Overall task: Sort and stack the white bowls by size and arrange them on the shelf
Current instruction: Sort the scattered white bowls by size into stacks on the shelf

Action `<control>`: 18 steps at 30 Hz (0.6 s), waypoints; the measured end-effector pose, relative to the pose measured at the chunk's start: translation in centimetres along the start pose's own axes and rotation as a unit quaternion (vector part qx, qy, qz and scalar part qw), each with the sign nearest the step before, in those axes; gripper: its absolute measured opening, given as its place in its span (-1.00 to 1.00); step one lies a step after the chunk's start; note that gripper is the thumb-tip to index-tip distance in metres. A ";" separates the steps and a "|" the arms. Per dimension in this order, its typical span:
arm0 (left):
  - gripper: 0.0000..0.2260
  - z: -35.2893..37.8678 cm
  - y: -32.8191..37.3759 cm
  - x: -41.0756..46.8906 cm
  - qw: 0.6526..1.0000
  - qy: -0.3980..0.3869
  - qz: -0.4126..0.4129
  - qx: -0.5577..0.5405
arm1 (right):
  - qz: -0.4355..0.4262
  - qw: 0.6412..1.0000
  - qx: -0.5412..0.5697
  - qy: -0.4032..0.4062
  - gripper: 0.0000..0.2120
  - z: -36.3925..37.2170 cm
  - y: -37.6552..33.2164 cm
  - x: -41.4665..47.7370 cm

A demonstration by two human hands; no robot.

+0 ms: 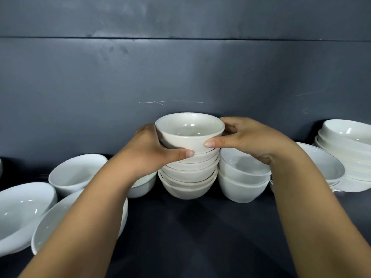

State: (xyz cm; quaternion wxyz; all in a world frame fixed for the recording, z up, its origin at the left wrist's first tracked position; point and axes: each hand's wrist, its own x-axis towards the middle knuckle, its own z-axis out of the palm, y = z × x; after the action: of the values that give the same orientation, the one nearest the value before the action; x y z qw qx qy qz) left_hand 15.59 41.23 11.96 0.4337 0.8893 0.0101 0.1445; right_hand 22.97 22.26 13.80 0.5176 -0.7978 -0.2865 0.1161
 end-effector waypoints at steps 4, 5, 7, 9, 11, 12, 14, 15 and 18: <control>-0.73 0.1 0.0 0.0 0.999 -0.026 0.017 -0.036 | 0.021 0.999 -0.032 -0.006 -0.60 0.2 0.3 0.3; -0.74 0.2 0.0 0.1 0.998 -0.025 0.018 -0.046 | 0.022 0.999 -0.036 -0.006 -0.58 0.3 0.3 0.3; -0.75 0.3 0.1 0.1 0.997 -0.022 0.025 -0.063 | 0.024 0.999 -0.042 -0.004 -0.54 0.4 0.4 0.4; -0.74 0.5 0.0 0.0 0.997 -0.021 0.039 -0.065 | 0.023 0.999 -0.041 -0.003 -0.54 0.4 0.3 0.4; -0.74 0.5 -0.1 0.1 0.996 -0.020 0.042 -0.072 | 0.021 0.999 -0.037 -0.003 -0.57 0.4 0.4 0.4; -0.75 0.6 -0.1 0.1 0.996 -0.020 0.041 -0.071 | 0.018 0.999 -0.034 -0.004 -0.58 0.4 0.4 0.4; -0.82 0.5 0.2 0.1 0.997 -0.025 0.028 -0.067 | 0.016 1.000 -0.025 -0.010 -0.57 0.4 0.4 0.4; -0.86 0.4 0.6 -0.2 0.997 -0.030 0.016 -0.066 | 0.015 1.000 -0.023 -0.013 -0.57 0.5 0.3 0.3; -0.54 -0.1 0.6 -0.6 0.999 -0.022 -0.016 -0.045 | -0.004 0.999 -0.035 -0.020 -0.67 0.5 0.0 0.2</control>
State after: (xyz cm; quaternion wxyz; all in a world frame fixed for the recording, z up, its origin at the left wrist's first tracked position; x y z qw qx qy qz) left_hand 14.92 40.88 12.33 0.4753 0.8718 0.0084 0.1182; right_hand 22.91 22.74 13.57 0.4838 -0.8118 -0.3042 0.1198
